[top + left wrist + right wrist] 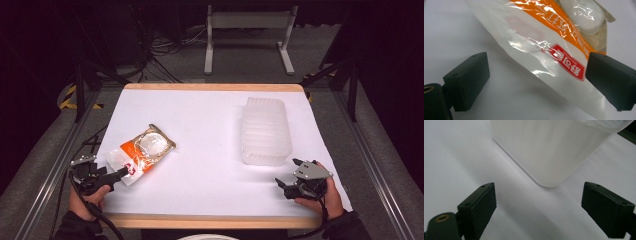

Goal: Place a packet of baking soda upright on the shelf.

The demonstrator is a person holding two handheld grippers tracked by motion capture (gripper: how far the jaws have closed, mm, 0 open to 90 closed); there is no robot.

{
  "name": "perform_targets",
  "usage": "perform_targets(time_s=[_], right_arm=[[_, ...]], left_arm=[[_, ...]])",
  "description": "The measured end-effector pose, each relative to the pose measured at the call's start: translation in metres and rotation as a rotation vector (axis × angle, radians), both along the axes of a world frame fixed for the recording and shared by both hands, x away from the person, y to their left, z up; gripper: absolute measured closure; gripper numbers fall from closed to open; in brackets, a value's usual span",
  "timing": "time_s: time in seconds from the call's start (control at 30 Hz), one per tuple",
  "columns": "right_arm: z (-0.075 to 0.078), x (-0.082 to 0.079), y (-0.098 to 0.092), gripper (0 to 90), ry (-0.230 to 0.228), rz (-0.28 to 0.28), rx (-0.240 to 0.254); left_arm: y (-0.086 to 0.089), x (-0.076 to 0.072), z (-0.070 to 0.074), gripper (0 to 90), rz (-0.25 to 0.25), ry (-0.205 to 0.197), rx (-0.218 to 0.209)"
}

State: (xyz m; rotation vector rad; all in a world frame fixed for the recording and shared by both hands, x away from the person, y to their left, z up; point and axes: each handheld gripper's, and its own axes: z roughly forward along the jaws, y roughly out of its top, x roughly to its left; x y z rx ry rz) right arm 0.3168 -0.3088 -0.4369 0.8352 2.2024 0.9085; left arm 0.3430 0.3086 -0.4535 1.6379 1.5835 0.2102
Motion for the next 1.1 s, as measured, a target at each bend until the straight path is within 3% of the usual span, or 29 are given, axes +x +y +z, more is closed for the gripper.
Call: perform_targets(time_s=[0.13, 0.17, 0.43, 0.57, 0.67, 0.77, 0.87, 0.9, 1.0, 1.1], right_arm=[[0.0, -0.001, -0.001, 13.3, -0.003, -0.003, 0.007], [0.0, 0.0, 0.0, 13.2, -0.001, 0.0, 0.006], [-0.001, 0.001, 0.002, 13.3, 0.006, 0.004, 0.001], [-0.001, 0.001, 0.001, 13.2, 0.01, 0.003, 0.006], [-0.001, 0.001, 0.001, 13.2, 0.013, 0.003, 0.009], [-0.002, 0.002, 0.002, 13.3, 0.019, 0.004, 0.009], [-0.002, 0.002, 0.002, 13.3, 0.021, 0.006, 0.007], [-0.002, 0.002, 0.002, 13.3, 0.021, 0.007, 0.006], [-0.003, 0.002, 0.003, 13.3, 0.021, 0.006, 0.006], [-0.002, 0.001, 0.002, 13.5, 0.011, 0.01, 0.01]], left_arm=[[0.001, 0.001, -0.001, 5.4, 0.005, -0.002, -0.04], [0.002, 0.002, -0.002, 5.4, -0.003, -0.005, -0.08], [-0.011, 0.017, -0.001, 3.8, -0.043, -0.002, -0.088], [-0.006, 0.021, 0.0, 6.8, -0.035, -0.034, -0.162], [-0.006, 0.021, 0.007, 13.2, -0.058, -0.104, -0.187], [-0.01, 0.023, 0.009, 19.0, -0.093, -0.118, -0.166], [-0.016, 0.029, 0.009, 20.4, -0.124, -0.096, -0.151], [-0.019, 0.034, 0.008, 25.5, -0.128, -0.075, -0.135], [-0.023, 0.042, 0.005, 29.6, -0.155, -0.049, -0.111], [-0.029, 0.051, 0.007, 34.3, -0.173, -0.049, -0.106]])
